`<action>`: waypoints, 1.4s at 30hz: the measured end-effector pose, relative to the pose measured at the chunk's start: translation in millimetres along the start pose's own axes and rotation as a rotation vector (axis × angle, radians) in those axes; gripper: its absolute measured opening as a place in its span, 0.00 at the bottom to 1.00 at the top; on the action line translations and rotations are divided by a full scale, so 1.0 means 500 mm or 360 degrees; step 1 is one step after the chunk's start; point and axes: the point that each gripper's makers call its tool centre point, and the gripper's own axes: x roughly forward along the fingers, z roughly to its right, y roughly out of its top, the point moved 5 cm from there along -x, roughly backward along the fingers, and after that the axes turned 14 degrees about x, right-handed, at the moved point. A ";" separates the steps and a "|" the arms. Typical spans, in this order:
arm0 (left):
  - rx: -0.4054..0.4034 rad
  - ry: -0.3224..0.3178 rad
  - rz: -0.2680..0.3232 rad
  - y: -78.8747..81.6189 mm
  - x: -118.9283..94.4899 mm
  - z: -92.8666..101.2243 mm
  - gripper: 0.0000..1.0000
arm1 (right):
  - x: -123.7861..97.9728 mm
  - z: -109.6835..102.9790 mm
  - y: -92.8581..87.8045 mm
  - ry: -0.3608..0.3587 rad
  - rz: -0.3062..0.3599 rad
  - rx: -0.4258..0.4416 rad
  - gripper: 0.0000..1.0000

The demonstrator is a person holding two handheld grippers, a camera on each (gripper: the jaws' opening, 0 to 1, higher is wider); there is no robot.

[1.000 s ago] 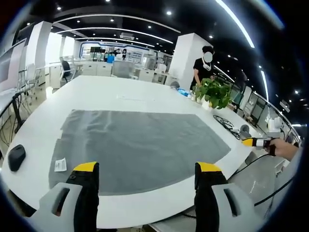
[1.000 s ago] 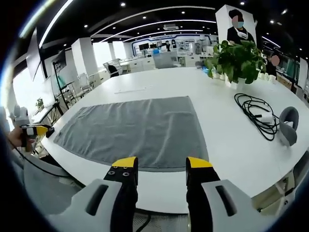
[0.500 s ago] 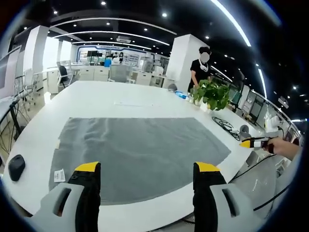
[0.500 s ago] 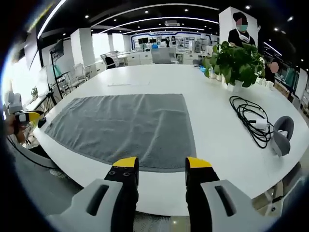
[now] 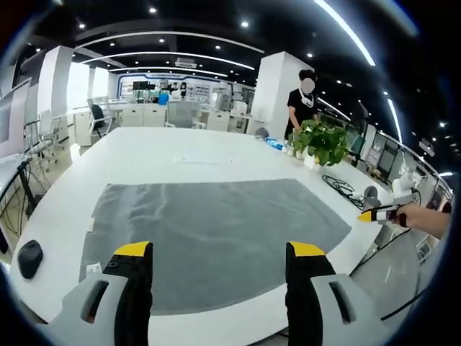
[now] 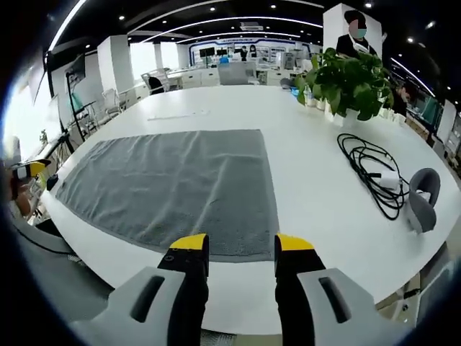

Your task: Fold the towel on the table until its edges align and the towel forms a compact rectangular stack.

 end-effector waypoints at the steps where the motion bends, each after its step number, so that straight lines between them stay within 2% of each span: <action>1: -0.0003 0.0002 -0.0003 -0.001 0.001 0.001 0.77 | 0.004 0.002 0.002 -0.0002 -0.0004 0.0004 0.35; 5: -0.0010 -0.0005 -0.0010 -0.006 0.006 0.002 0.77 | 0.022 0.020 -0.011 -0.0052 -0.0066 0.0006 0.34; 10: -0.0003 -0.0031 -0.0034 -0.001 0.012 0.013 0.77 | 0.036 0.029 -0.021 -0.0055 -0.0098 0.0029 0.30; 15: 0.0018 -0.0039 -0.0036 0.012 0.010 0.017 0.77 | 0.051 0.051 -0.025 -0.0079 -0.0084 0.0098 0.27; 20: 0.0026 -0.0037 -0.0047 0.009 0.013 0.008 0.77 | 0.066 0.068 -0.033 -0.0091 -0.0114 0.0117 0.26; 22: 0.0026 -0.0039 -0.0058 0.008 0.015 0.007 0.77 | 0.068 0.074 -0.040 -0.0089 -0.0120 0.0176 0.25; 26: 0.0078 -0.0048 -0.0095 0.004 0.016 0.013 0.77 | 0.086 0.087 -0.049 -0.0101 -0.0150 0.0193 0.24; 36: 0.0071 -0.0059 -0.0112 0.001 0.022 0.013 0.76 | 0.095 0.080 -0.051 -0.0097 -0.0198 0.0158 0.21; 40: 0.0058 -0.0047 -0.0112 0.003 0.027 0.012 0.76 | 0.106 0.095 -0.064 -0.0163 -0.0263 0.0141 0.23; 42: 0.0061 -0.0046 -0.0120 0.001 0.029 0.015 0.76 | 0.098 0.082 -0.061 -0.0162 -0.0251 0.0150 0.22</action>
